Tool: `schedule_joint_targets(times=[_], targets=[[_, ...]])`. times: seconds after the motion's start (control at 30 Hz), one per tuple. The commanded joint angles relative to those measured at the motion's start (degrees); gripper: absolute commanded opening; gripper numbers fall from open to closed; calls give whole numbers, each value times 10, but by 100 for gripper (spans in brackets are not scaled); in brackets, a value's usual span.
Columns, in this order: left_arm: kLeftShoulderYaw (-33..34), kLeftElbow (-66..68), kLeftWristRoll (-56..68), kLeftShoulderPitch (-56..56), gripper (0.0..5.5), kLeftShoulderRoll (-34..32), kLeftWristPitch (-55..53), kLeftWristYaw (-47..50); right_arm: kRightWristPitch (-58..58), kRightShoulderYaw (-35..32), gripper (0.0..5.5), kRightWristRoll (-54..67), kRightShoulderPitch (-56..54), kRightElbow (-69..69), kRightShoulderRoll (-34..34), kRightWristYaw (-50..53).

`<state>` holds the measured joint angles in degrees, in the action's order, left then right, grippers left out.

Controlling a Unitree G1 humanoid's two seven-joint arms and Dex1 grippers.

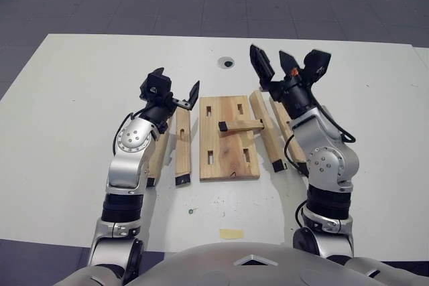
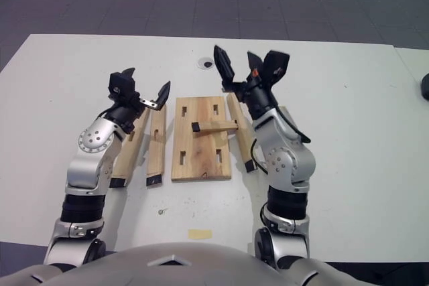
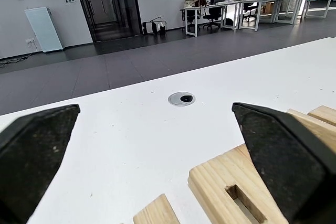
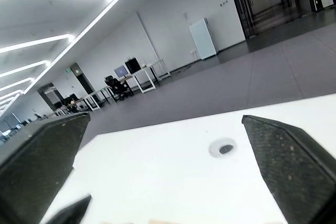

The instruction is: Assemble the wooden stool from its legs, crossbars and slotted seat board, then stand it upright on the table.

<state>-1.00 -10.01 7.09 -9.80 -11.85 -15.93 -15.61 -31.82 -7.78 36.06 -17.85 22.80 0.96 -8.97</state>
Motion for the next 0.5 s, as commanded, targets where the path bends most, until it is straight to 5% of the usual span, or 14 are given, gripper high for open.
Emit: schedule_joint_targets(times=[0.03, 0.3, 0.5], targets=[[4, -22, 10, 11, 540, -1, -18, -4, -11, -21, 539, 46, -26, 66, -7, 25], [17, -37, 18, 20, 540, -23, -39, -11, -47, -57, 539, 157, 135, 178, -69, 7], [30, -49, 19, 42, 540, -36, -51, -12, -73, 1, 539, 104, 267, 176, -161, -53]])
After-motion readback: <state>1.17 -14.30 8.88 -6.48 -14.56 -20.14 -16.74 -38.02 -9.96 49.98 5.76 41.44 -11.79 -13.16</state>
